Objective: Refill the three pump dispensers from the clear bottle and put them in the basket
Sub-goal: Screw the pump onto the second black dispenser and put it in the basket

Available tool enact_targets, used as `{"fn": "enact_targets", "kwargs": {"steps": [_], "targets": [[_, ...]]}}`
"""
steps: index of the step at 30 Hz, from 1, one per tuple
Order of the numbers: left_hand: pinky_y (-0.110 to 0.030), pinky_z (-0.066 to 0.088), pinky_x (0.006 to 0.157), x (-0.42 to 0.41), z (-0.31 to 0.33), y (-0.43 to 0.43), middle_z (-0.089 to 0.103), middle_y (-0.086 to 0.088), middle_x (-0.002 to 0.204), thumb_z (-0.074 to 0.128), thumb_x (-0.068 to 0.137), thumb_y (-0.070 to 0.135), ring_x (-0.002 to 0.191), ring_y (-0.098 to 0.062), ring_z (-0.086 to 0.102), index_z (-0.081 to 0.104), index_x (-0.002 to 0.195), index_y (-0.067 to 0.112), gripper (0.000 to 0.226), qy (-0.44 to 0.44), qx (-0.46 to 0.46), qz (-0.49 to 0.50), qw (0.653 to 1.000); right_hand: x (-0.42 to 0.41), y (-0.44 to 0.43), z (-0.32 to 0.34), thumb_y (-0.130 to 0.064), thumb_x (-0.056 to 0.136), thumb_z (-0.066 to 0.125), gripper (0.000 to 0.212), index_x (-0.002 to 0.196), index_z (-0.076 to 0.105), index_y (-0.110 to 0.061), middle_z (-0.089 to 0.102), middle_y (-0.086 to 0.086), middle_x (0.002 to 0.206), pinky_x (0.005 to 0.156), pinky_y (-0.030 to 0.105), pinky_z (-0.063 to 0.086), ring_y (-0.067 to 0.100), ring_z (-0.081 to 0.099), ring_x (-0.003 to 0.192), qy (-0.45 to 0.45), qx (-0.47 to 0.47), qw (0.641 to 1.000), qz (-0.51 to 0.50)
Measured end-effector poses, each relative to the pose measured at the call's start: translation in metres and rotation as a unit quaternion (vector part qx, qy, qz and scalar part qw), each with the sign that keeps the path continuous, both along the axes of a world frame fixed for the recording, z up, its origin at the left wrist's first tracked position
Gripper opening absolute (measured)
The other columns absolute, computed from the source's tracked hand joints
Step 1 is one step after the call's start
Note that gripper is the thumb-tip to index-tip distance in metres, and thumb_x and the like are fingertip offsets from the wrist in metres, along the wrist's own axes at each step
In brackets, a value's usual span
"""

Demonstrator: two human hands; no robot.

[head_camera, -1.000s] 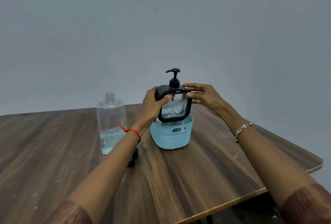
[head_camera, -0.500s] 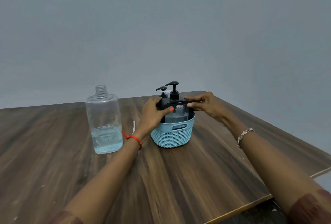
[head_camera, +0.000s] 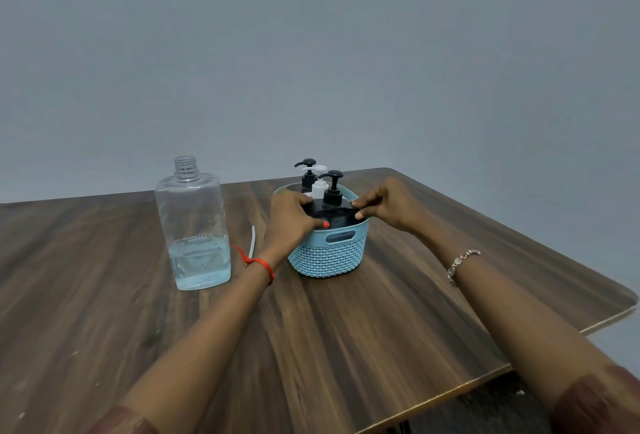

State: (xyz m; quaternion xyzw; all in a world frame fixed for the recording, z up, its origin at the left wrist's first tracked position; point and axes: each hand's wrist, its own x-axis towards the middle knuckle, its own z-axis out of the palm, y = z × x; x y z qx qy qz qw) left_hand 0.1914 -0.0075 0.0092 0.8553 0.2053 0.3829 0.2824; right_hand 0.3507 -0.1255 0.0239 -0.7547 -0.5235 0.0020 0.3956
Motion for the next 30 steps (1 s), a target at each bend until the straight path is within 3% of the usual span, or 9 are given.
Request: {"fn": "enact_targets", "kwargs": {"steps": [4, 10, 14, 17, 22, 26, 28, 29, 30], "targets": [[-0.011, 0.034, 0.049, -0.001, -0.003, 0.0, 0.057, -0.007, 0.061, 0.082, 0.063, 0.01, 0.058, -0.012, 0.044, 0.069, 0.066, 0.002, 0.015, -0.001, 0.005, -0.003, 1.0, -0.003, 0.001, -0.001, 0.003, 0.071, 0.074, 0.022, 0.093, 0.071, 0.004, 0.072, 0.017, 0.097, 0.087, 0.027, 0.052, 0.015, 0.067, 0.087, -0.013, 0.003, 1.0, 0.001], [-0.009, 0.034, 0.046, -0.001, -0.001, -0.004, 0.043, 0.004, 0.045, 0.079, 0.068, 0.01, 0.044, -0.005, 0.034, 0.069, 0.065, -0.005, 0.018, 0.02, 0.022, 0.0, 1.0, -0.006, 0.0, -0.004, 0.002, 0.073, 0.073, 0.019, 0.092, 0.071, 0.002, 0.073, 0.013, 0.097, 0.081, 0.019, 0.05, 0.009, 0.066, 0.085, -0.015, 0.022, 1.0, -0.004], [-0.01, 0.032, 0.044, -0.002, 0.002, -0.005, 0.033, 0.005, 0.04, 0.078, 0.069, 0.012, 0.038, -0.009, 0.032, 0.044, 0.041, 0.012, 0.044, 0.035, 0.033, 0.006, 0.999, -0.009, -0.001, -0.005, 0.003, 0.073, 0.073, 0.017, 0.09, 0.072, 0.003, 0.073, 0.014, 0.095, 0.081, 0.019, 0.05, 0.009, 0.066, 0.084, -0.004, 0.041, 0.999, -0.007], [-0.015, 0.029, 0.043, -0.004, 0.004, -0.004, 0.029, 0.002, 0.042, 0.074, 0.074, 0.012, 0.042, -0.01, 0.027, 0.031, 0.041, 0.016, 0.054, 0.044, 0.013, -0.004, 0.999, -0.011, -0.003, -0.004, 0.003, 0.073, 0.073, 0.017, 0.09, 0.072, 0.003, 0.073, 0.014, 0.095, 0.082, 0.021, 0.05, 0.011, 0.066, 0.085, 0.001, 0.039, 0.999, -0.006], [-0.017, 0.026, 0.043, -0.007, 0.006, 0.002, 0.033, -0.004, 0.051, 0.069, 0.08, 0.012, 0.05, -0.011, 0.026, 0.045, 0.055, 0.003, 0.035, 0.09, 0.012, -0.028, 0.995, -0.015, -0.004, -0.004, 0.005, 0.073, 0.072, 0.017, 0.09, 0.072, 0.003, 0.072, 0.015, 0.096, 0.088, 0.03, 0.052, 0.017, 0.067, 0.089, 0.017, 0.048, 0.999, -0.013], [-0.016, 0.03, 0.047, -0.005, 0.0, 0.0, 0.032, -0.002, 0.05, 0.065, 0.083, 0.011, 0.049, -0.01, 0.031, 0.029, 0.048, 0.012, 0.051, 0.086, 0.045, -0.002, 0.995, -0.02, -0.003, -0.003, 0.009, 0.076, 0.064, 0.017, 0.09, 0.072, 0.004, 0.072, 0.016, 0.095, 0.085, 0.03, 0.052, 0.018, 0.066, 0.088, -0.008, 0.039, 0.999, -0.018], [-0.02, 0.029, 0.056, -0.006, -0.002, -0.003, 0.048, -0.007, 0.063, 0.059, 0.089, 0.016, 0.066, -0.017, 0.048, 0.034, 0.053, 0.012, 0.044, 0.098, 0.065, -0.004, 0.993, -0.024, -0.004, -0.004, 0.007, 0.077, 0.058, 0.019, 0.088, 0.073, 0.002, 0.073, 0.012, 0.094, 0.077, 0.023, 0.052, 0.013, 0.064, 0.082, -0.045, 0.029, 0.998, -0.025], [-0.024, 0.033, 0.069, -0.007, -0.003, -0.004, 0.058, -0.013, 0.085, 0.054, 0.093, 0.019, 0.092, -0.024, 0.055, 0.045, 0.061, 0.009, 0.034, 0.117, 0.075, -0.008, 0.99, -0.026, -0.004, -0.004, 0.005, 0.077, 0.057, 0.019, 0.087, 0.073, 0.001, 0.073, 0.01, 0.093, 0.071, 0.017, 0.049, 0.011, 0.063, 0.079, -0.064, 0.02, 0.997, -0.03], [-0.03, 0.034, 0.087, -0.007, -0.004, -0.005, 0.057, -0.016, 0.116, 0.047, 0.096, 0.022, 0.121, -0.029, 0.045, 0.056, 0.078, 0.005, 0.027, 0.142, 0.089, -0.011, 0.986, -0.028, -0.005, -0.003, 0.002, 0.078, 0.057, 0.017, 0.085, 0.073, 0.001, 0.073, 0.01, 0.092, 0.065, 0.014, 0.045, 0.012, 0.062, 0.077, -0.079, 0.009, 0.996, -0.032]]}}
